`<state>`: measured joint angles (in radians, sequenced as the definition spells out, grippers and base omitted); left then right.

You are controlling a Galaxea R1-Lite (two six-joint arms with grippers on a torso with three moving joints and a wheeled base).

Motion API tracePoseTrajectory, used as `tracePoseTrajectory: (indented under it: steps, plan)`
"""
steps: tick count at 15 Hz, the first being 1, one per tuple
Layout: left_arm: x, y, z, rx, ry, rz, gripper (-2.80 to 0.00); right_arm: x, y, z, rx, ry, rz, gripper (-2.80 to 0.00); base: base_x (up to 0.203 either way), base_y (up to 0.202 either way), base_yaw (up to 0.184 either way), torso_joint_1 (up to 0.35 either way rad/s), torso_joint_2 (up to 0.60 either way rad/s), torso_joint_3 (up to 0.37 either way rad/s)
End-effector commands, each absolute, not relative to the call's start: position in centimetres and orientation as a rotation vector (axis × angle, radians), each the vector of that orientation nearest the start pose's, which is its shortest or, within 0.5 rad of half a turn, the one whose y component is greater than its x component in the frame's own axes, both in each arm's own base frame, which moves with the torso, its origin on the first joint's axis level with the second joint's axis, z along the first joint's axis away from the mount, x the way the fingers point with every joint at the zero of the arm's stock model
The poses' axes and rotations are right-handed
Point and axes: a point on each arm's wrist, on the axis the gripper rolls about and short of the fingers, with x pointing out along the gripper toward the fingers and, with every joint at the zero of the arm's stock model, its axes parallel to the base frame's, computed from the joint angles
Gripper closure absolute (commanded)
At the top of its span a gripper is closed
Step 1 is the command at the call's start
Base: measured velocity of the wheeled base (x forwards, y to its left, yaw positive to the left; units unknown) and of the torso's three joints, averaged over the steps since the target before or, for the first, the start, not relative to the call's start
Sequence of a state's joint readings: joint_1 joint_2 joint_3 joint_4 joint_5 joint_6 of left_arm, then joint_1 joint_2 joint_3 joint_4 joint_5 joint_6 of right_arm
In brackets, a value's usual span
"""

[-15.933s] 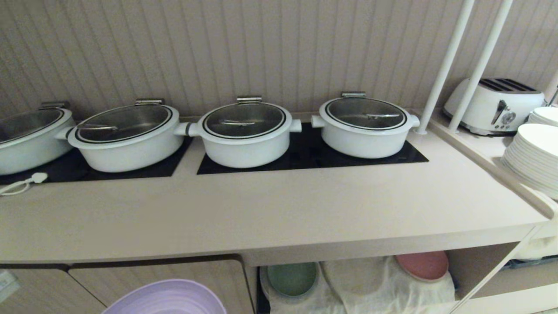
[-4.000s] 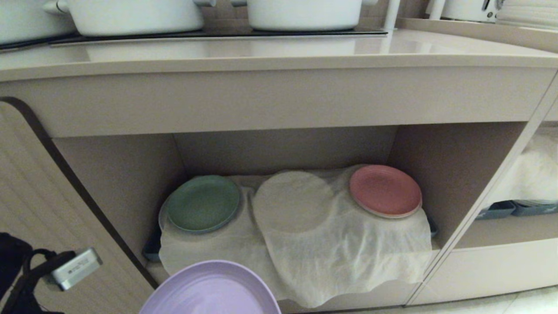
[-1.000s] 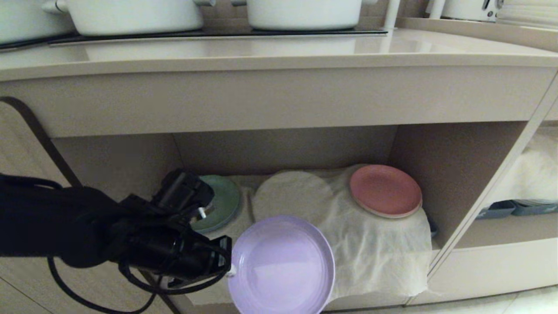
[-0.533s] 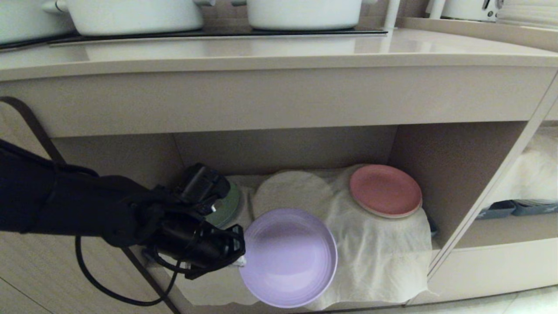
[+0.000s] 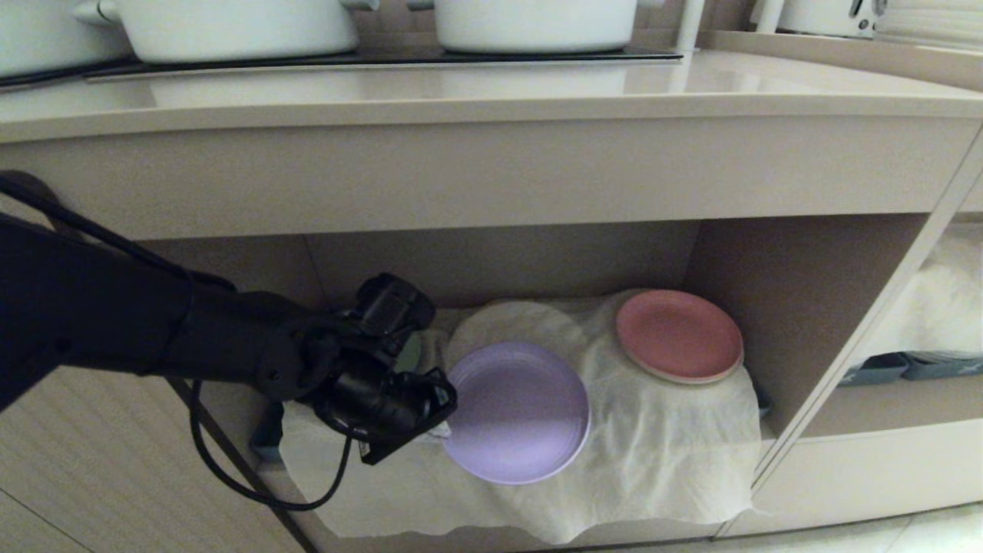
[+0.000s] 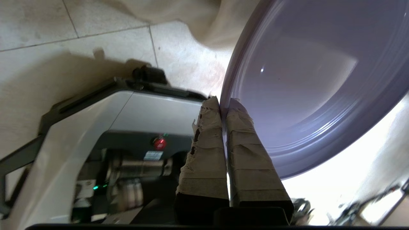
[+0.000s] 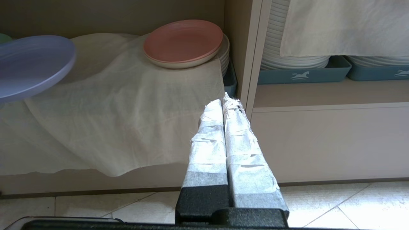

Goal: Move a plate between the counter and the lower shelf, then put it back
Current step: Put the plate in the cupboard

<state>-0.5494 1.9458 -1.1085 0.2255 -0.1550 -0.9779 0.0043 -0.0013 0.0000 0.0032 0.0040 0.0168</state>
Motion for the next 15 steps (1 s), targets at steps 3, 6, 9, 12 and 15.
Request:
tracePoseTrajectory:
  steps: [3,6,9,12,15]
  plan:
    - [29.9,-18.7,9.7,-0.679,1.249,0.023,0.0,-2.3,0.0,7.5,0.017,0.003,0.01,0.0,0.0,0.0,0.0,0.0,0.0,0.0]
    - [30.8,-19.2,9.5,-0.725,1.234,0.065,0.0,-2.3,0.0,7.5,0.017,0.003,0.009,0.0,0.0,0.0,0.0,0.0,0.0,0.0]
    - [31.7,-19.8,9.3,-0.772,1.226,0.111,0.0,-2.3,0.0,7.5,0.017,0.003,0.009,0.0,0.0,0.0,0.0,0.0,0.0,0.0]
    - [32.8,-20.5,9.8,-0.81,1.213,0.137,0.0,-2.3,0.0,7.5,0.017,0.003,0.009,0.0,0.0,0.0,0.0,0.0,0.0,0.0]
    - [33.3,-21.1,9.6,-0.824,1.223,0.159,0.0,-2.3,0.0,7.5,0.017,0.003,0.009,0.0,0.0,0.0,0.0,0.0,0.0,0.0]
